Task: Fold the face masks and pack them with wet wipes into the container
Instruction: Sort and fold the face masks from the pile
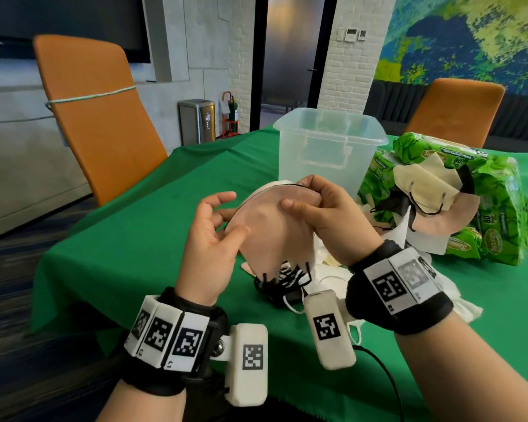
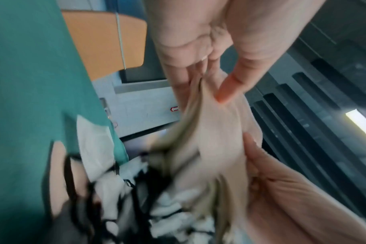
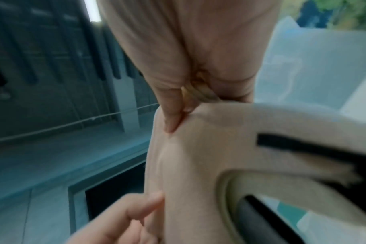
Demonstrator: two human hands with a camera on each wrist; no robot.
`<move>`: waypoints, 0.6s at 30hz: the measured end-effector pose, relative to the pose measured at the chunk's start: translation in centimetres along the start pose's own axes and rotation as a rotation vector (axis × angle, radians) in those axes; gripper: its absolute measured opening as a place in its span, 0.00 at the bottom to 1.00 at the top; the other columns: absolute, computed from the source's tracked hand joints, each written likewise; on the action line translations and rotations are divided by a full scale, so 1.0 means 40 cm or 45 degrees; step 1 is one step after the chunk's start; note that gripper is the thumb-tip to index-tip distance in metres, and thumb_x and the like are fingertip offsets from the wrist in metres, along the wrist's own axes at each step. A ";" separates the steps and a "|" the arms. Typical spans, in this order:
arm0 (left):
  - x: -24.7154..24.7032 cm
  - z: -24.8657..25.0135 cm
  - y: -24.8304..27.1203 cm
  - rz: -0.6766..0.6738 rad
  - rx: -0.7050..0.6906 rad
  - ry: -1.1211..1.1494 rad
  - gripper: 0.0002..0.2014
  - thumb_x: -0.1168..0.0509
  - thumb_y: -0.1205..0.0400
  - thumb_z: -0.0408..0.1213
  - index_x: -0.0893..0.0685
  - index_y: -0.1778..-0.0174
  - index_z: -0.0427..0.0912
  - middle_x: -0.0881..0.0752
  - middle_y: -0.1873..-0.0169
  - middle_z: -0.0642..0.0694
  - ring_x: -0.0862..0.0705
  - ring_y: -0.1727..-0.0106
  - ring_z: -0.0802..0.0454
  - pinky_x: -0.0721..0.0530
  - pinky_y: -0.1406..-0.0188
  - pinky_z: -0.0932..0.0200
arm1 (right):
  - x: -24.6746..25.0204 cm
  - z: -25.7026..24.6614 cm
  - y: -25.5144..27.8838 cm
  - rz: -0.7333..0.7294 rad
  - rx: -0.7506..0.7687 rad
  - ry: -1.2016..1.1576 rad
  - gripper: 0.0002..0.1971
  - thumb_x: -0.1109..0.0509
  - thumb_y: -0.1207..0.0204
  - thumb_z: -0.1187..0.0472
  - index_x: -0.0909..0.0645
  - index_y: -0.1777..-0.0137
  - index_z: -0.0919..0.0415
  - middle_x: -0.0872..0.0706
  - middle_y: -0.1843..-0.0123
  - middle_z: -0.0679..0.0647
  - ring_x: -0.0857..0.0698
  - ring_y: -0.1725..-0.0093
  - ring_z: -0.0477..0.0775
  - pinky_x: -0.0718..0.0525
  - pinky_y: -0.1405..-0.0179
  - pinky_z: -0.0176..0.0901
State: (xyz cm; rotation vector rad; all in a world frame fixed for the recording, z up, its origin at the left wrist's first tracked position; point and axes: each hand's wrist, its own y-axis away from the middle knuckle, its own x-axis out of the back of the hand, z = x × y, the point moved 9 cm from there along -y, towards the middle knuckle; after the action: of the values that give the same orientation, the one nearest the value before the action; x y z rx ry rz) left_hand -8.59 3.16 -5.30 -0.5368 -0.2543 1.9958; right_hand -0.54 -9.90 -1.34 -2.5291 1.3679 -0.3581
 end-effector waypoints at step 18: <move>-0.006 -0.003 0.019 -0.006 -0.090 -0.040 0.25 0.30 0.26 0.24 0.26 0.42 0.56 0.09 0.61 0.48 0.12 0.56 0.52 0.15 0.50 0.53 | 0.016 -0.082 0.070 0.345 0.287 0.618 0.16 0.18 0.39 0.63 0.22 0.64 0.45 0.21 0.56 0.53 0.25 0.63 0.42 0.29 0.63 0.22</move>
State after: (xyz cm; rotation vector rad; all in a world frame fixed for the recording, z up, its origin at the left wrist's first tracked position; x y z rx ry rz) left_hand -9.04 2.59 -5.67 -0.5498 -0.3465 1.9976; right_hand -3.46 -12.24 0.89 -2.1148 1.6938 -1.0545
